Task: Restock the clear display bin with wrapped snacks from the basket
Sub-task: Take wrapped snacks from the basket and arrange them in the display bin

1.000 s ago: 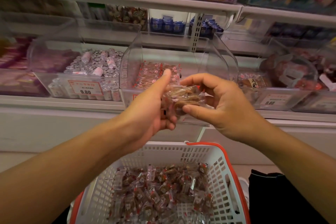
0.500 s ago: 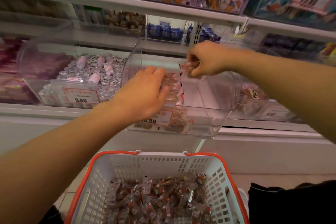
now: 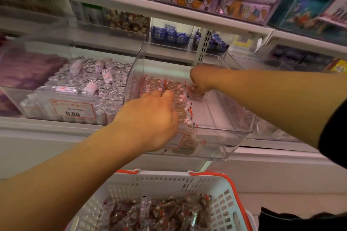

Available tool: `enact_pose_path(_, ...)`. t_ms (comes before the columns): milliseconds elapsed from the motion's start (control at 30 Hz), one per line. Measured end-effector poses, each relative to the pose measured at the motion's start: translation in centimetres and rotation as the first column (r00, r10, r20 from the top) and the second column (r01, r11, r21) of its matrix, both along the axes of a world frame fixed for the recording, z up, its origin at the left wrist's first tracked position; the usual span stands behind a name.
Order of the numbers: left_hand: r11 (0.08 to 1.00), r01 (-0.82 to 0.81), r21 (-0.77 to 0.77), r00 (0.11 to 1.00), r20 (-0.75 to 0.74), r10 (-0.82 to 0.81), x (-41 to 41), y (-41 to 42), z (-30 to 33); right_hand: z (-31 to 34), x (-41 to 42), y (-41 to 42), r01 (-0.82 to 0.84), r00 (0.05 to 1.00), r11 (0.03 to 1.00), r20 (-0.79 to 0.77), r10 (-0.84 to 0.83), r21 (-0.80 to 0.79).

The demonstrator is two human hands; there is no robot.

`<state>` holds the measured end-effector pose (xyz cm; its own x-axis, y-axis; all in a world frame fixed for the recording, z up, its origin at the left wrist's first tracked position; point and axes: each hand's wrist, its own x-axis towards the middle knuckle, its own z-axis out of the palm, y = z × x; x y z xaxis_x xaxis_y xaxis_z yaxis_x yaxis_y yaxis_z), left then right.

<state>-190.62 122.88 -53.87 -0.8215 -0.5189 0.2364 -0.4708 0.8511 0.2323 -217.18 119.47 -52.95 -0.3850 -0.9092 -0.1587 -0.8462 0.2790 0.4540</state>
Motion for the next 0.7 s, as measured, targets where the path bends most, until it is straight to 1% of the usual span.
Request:
enact_pose_path(100,1.0,0.007,-0.006,1.0,-0.007,-0.007,-0.1,0.0,-0.1,0.2,0.0,0.3,-0.018,0.994,1.0,-0.107,0.015,-0.022)
enact_pose_path(233,1.0,0.012,0.016,1.0,-0.024,-0.012,0.1,0.0,-0.1,0.1,0.5,0.7,-0.025,0.988,1.0,-0.155,0.026,0.007)
enact_pose_path(333,1.0,0.016,0.002,0.996,-0.084,-0.016,0.1,0.1,0.1,0.5,1.1,1.1,-0.054,0.982,0.998,-0.182,0.058,0.029)
enact_pose_path(467,0.998,0.026,-0.059,0.98,-0.194,-0.037,0.6,0.7,0.6,2.2,2.6,2.4,-0.078,0.972,0.995,-0.218,0.089,0.057)
enact_pose_path(533,0.993,0.054,-0.107,0.957,-0.277,-0.082,1.1,0.9,1.2,3.3,3.7,3.4,-0.078,0.98,0.997,-0.183,0.082,0.028)
enact_pose_path(600,0.977,0.127,-0.172,0.923,-0.34,-0.179,2.0,1.5,2.0,4.7,5.6,4.9,-0.079,0.994,0.994,-0.082,0.073,-0.074)
enact_pose_path(667,0.936,0.237,-0.26,0.9,-0.303,-0.313,3.4,2.1,2.4,5.6,8.1,7.6,-0.087,0.99,0.967,0.092,0.112,-0.238)
enact_pose_path(700,0.911,0.286,-0.298,0.896,-0.252,-0.364,4.3,2.4,2.4,5.4,9.5,9.8,-0.089,0.969,0.929,0.185,0.164,-0.359)
